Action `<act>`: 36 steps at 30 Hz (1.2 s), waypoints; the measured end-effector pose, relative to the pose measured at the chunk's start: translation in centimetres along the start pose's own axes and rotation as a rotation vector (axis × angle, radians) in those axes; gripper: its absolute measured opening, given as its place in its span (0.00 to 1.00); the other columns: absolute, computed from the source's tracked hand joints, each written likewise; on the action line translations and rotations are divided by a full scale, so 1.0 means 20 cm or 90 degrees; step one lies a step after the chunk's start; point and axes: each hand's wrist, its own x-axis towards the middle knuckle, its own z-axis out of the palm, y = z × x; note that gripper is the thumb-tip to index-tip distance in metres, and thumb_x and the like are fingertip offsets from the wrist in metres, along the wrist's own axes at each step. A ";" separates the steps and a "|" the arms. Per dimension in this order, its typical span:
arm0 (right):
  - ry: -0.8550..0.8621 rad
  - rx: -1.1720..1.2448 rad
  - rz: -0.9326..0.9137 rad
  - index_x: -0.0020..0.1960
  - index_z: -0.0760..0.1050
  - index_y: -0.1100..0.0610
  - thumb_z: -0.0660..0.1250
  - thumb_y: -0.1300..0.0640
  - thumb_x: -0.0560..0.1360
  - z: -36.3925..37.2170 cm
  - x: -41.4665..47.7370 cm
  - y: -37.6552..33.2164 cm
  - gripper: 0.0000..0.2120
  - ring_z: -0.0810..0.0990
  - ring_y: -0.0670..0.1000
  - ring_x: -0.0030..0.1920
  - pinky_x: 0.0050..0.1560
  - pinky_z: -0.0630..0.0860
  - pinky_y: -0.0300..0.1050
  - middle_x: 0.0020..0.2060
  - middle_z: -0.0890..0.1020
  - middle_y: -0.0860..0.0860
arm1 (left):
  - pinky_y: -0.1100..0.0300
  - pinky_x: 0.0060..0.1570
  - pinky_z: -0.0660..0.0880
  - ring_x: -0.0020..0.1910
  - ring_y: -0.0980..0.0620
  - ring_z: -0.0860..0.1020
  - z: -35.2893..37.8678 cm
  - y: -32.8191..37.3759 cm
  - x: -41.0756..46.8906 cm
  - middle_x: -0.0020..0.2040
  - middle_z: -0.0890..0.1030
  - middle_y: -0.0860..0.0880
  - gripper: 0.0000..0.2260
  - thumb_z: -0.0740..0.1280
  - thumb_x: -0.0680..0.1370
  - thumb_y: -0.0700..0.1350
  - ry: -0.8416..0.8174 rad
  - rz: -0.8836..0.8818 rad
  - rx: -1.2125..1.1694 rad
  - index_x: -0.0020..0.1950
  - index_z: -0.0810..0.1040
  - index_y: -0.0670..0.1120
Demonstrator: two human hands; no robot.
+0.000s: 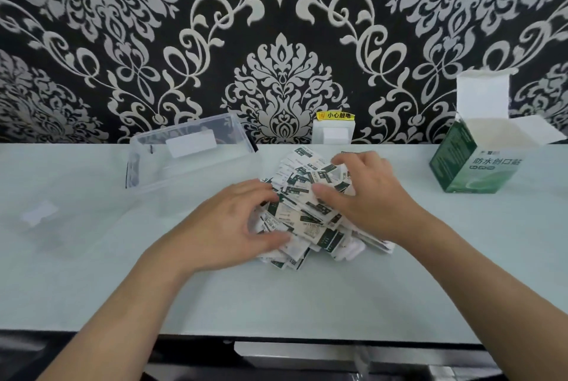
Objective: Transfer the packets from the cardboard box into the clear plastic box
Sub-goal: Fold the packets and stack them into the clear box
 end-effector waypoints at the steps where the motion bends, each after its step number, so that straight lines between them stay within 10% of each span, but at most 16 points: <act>1: -0.033 0.021 0.041 0.71 0.65 0.48 0.61 0.34 0.73 -0.01 0.01 0.02 0.31 0.66 0.53 0.66 0.66 0.67 0.53 0.65 0.70 0.51 | 0.64 0.66 0.64 0.63 0.64 0.68 0.01 0.02 0.02 0.63 0.71 0.65 0.28 0.61 0.70 0.68 0.053 -0.016 -0.026 0.65 0.73 0.57; 10: 0.008 0.113 0.013 0.61 0.77 0.49 0.71 0.55 0.73 0.06 0.00 0.01 0.16 0.78 0.47 0.55 0.56 0.72 0.40 0.53 0.82 0.46 | 0.57 0.47 0.73 0.46 0.54 0.76 0.14 0.14 0.24 0.44 0.78 0.57 0.11 0.72 0.73 0.51 0.200 -0.150 -0.128 0.53 0.75 0.55; 16: -0.045 0.125 -0.010 0.57 0.79 0.48 0.68 0.60 0.72 -0.01 0.00 0.03 0.15 0.77 0.44 0.53 0.47 0.69 0.29 0.49 0.79 0.42 | 0.70 0.31 0.70 0.29 0.61 0.73 0.07 0.14 0.21 0.33 0.76 0.54 0.11 0.70 0.72 0.37 0.260 -0.163 -0.280 0.42 0.78 0.54; 20: -0.057 0.135 -0.016 0.51 0.80 0.48 0.68 0.59 0.73 -0.07 0.03 0.03 0.09 0.76 0.43 0.53 0.50 0.71 0.32 0.48 0.80 0.41 | 0.59 0.46 0.76 0.42 0.58 0.76 0.02 0.17 0.23 0.44 0.78 0.56 0.10 0.66 0.74 0.38 0.290 -0.072 -0.232 0.47 0.79 0.54; 25: -0.091 0.115 0.078 0.71 0.68 0.48 0.65 0.50 0.77 -0.10 0.32 0.03 0.22 0.75 0.52 0.61 0.56 0.70 0.44 0.69 0.73 0.52 | 0.47 0.75 0.53 0.77 0.51 0.52 0.08 0.18 0.34 0.79 0.55 0.51 0.24 0.54 0.79 0.62 -0.057 -0.006 0.075 0.75 0.58 0.62; 29: -0.214 -0.055 0.038 0.78 0.54 0.48 0.58 0.46 0.80 0.00 0.50 -0.03 0.29 0.73 0.58 0.65 0.61 0.70 0.47 0.74 0.65 0.57 | 0.48 0.74 0.54 0.77 0.47 0.50 0.12 0.15 0.36 0.80 0.51 0.51 0.26 0.50 0.78 0.67 -0.137 -0.022 0.124 0.75 0.56 0.64; 33: -0.254 -0.071 -0.092 0.65 0.74 0.62 0.57 0.54 0.81 0.05 0.50 -0.06 0.17 0.75 0.57 0.61 0.64 0.70 0.53 0.64 0.77 0.59 | 0.50 0.66 0.66 0.68 0.49 0.65 0.07 0.15 0.34 0.73 0.66 0.56 0.24 0.56 0.77 0.66 -0.098 0.003 0.120 0.72 0.65 0.62; 36: -0.250 0.009 -0.123 0.60 0.79 0.55 0.65 0.55 0.78 0.03 0.42 -0.02 0.13 0.77 0.47 0.58 0.62 0.72 0.44 0.59 0.81 0.49 | 0.52 0.61 0.70 0.62 0.51 0.71 0.02 0.14 0.32 0.65 0.72 0.56 0.19 0.63 0.76 0.63 -0.062 0.007 0.087 0.65 0.74 0.61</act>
